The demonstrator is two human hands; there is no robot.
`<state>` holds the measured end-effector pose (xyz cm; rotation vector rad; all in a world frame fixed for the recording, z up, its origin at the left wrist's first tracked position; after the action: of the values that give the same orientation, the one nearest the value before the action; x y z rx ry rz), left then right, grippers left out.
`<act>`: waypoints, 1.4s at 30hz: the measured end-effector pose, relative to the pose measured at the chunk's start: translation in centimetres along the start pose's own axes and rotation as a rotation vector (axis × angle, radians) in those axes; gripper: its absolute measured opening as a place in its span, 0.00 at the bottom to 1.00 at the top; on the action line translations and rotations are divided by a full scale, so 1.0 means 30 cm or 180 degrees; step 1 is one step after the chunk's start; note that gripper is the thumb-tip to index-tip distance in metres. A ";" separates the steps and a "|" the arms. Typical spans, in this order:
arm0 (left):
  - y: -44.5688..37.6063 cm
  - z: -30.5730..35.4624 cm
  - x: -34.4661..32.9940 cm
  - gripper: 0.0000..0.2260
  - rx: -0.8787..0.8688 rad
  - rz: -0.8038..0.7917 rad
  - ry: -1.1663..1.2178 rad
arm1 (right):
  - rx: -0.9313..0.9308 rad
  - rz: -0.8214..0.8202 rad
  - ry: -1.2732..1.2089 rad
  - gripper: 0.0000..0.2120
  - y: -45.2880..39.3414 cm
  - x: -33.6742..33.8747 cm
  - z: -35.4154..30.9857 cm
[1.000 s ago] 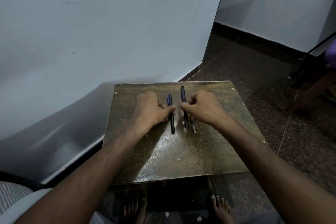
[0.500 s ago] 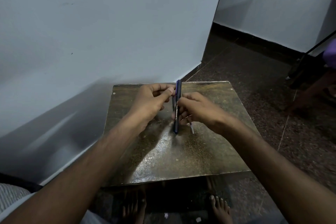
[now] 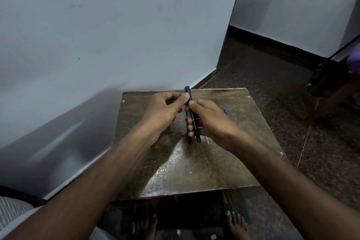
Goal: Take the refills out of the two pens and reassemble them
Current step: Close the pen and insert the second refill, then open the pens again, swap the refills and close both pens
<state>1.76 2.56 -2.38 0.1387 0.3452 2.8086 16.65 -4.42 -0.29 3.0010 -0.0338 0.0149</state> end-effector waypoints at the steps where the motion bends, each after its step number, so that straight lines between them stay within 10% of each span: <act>1: 0.002 -0.004 -0.002 0.06 0.0009 -0.0018 0.0027 | 0.0019 0.0095 0.0115 0.14 -0.002 -0.005 0.009; 7: 0.004 -0.008 -0.012 0.05 0.0059 -0.0096 0.0204 | 0.0610 0.0710 0.1841 0.18 0.030 -0.048 0.008; 21: -0.016 0.010 0.014 0.03 0.0526 -0.0333 0.1194 | 0.0788 0.0869 0.2792 0.22 0.017 -0.031 -0.033; 26: -0.023 0.001 0.009 0.04 0.0230 0.0197 0.0800 | 0.0194 0.0457 0.3100 0.32 0.032 0.027 -0.015; 33: -0.045 -0.030 0.058 0.09 0.0029 0.0638 -0.1597 | -0.0152 0.0532 0.2868 0.23 0.057 0.100 -0.017; 42: -0.054 -0.048 0.032 0.11 -0.0149 0.0752 -0.2172 | -0.0272 0.0237 0.1392 0.13 0.057 0.104 0.008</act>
<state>1.13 4.04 -4.11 1.1502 0.1002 2.7667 19.75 -6.21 -0.25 2.8393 -0.0962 0.6548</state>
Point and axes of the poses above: each hand's wrist, its own y-axis away from the middle knuckle, its own x-axis out of the back of the hand, z = x × y, the point moved 1 cm from there along -y, towards the middle knuckle, and after that the axes turned 9 degrees about x, right-handed, at the moved point
